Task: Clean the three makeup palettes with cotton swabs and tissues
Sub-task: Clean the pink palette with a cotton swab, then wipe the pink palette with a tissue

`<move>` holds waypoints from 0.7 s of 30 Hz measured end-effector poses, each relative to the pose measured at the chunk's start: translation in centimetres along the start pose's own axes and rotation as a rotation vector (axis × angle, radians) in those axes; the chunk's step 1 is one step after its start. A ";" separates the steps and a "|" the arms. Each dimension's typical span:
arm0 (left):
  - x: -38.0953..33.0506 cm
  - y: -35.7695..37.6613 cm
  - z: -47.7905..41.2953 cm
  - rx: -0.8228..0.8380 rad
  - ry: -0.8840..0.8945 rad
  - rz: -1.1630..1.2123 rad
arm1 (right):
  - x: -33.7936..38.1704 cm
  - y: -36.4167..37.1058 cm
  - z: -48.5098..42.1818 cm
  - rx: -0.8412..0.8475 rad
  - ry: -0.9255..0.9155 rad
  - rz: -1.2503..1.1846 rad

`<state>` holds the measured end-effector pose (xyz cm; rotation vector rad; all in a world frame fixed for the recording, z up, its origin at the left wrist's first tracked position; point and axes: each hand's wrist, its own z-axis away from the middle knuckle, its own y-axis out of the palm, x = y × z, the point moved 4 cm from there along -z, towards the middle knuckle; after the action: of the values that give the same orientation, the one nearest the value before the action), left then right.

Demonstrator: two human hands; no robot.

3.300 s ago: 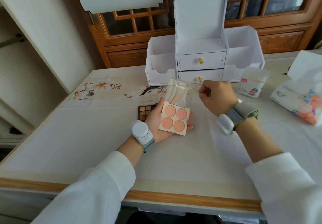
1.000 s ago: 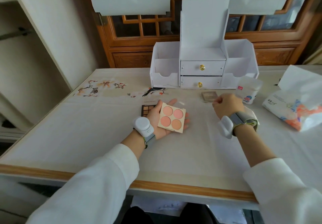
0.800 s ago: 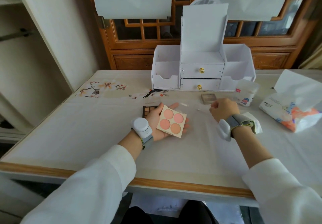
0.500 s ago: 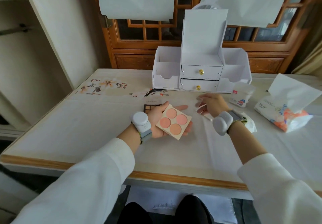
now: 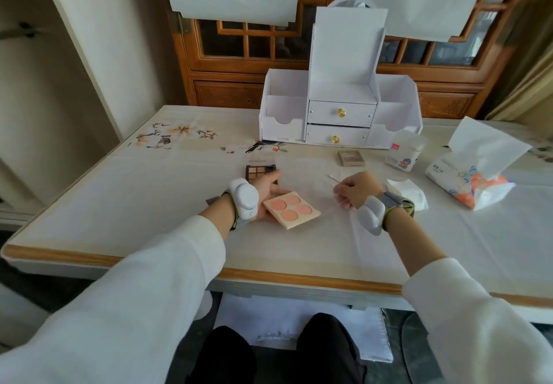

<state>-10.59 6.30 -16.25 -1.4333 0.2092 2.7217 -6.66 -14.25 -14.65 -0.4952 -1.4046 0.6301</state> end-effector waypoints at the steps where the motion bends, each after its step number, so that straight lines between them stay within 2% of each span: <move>1: -0.2 0.0 0.0 -0.033 0.020 -0.027 | -0.2 -0.1 0.2 -0.002 0.025 0.022; 4: -0.9 0.1 0.0 -0.126 0.102 -0.128 | -0.4 -0.3 0.2 0.001 0.096 0.071; 8: -2.0 0.6 0.7 -0.260 0.260 -0.379 | -0.2 -0.8 1.1 -0.040 0.113 0.178; 12: -1.9 1.1 0.8 -0.278 0.264 -0.408 | -0.3 -1.4 1.9 -0.054 0.067 0.247; 14: -1.9 1.1 0.8 -0.298 0.260 -0.401 | -0.5 -2.0 1.9 -0.133 0.048 0.229; 18: -2.3 1.6 1.2 -0.328 0.241 -0.449 | -1.8 -5.6 2.7 -0.476 0.071 0.231; 21: -2.3 1.6 1.6 -0.324 0.222 -0.476 | -4.0 -7.2 2.5 -0.555 0.234 0.283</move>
<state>-10.76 4.93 -13.36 -1.6053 -0.5213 2.2769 -8.58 -22.43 -12.61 -1.1863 -1.2854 0.3807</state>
